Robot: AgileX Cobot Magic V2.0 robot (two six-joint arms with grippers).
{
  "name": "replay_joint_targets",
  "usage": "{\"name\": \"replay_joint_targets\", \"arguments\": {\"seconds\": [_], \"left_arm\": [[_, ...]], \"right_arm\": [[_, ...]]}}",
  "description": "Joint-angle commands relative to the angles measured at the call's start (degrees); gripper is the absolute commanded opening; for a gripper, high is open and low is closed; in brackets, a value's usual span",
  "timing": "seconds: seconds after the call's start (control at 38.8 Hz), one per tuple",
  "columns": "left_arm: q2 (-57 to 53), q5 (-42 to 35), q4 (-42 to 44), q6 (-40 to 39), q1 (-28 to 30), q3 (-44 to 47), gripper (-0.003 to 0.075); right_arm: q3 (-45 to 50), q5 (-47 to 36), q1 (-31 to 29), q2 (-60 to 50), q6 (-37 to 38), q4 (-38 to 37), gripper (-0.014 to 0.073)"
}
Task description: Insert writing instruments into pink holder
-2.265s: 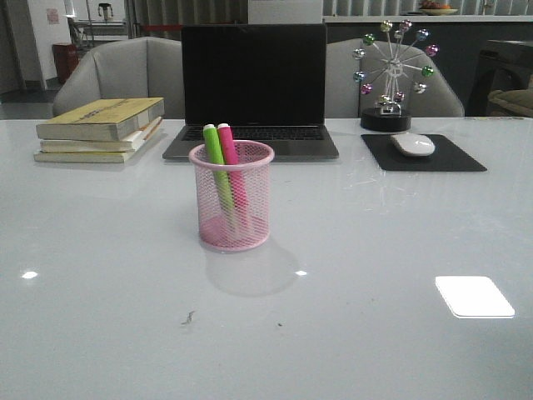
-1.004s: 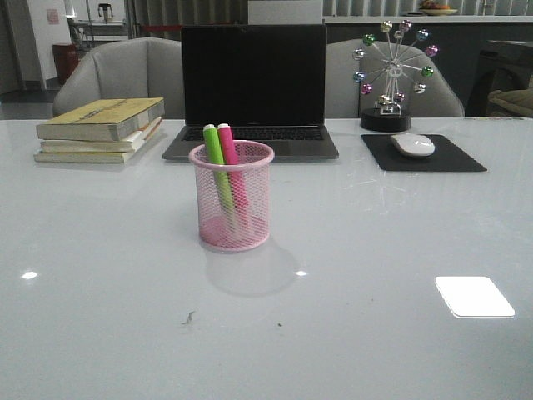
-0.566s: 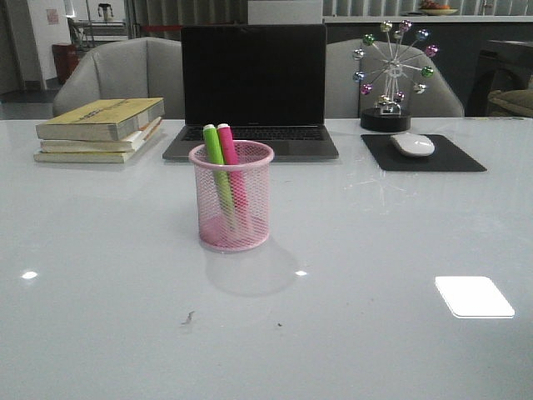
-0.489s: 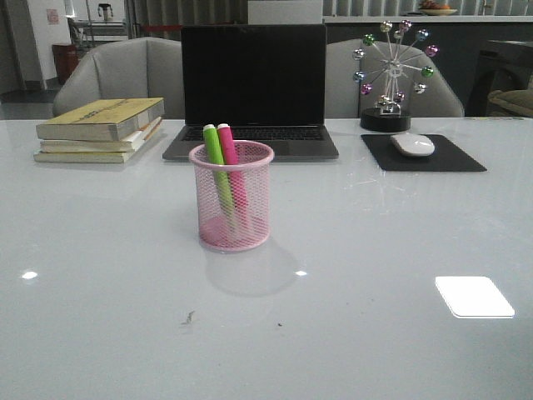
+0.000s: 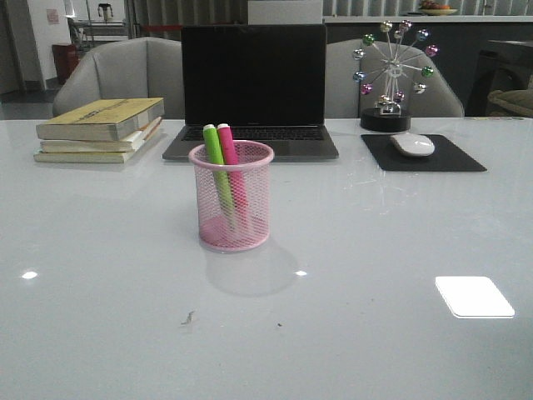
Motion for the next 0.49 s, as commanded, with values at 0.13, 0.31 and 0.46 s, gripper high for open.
{"name": "replay_joint_targets", "arguments": {"seconds": [0.13, 0.31, 0.46], "left_arm": [[0.0, -4.72, -0.25, -0.36, 0.06, -1.68, 0.0383], [0.0, -4.72, -0.25, -0.36, 0.06, -1.68, 0.0383], [0.0, -4.72, -0.25, -0.36, 0.06, -1.68, 0.0383]], "right_arm": [[-1.57, -3.72, -0.28, -0.57, 0.1, 0.25, 0.005], [-1.57, -3.63, 0.53, -4.81, 0.15, 1.57, 0.005], [-1.57, -9.47, 2.0, -9.72, 0.15, 4.15, 0.005]]}}
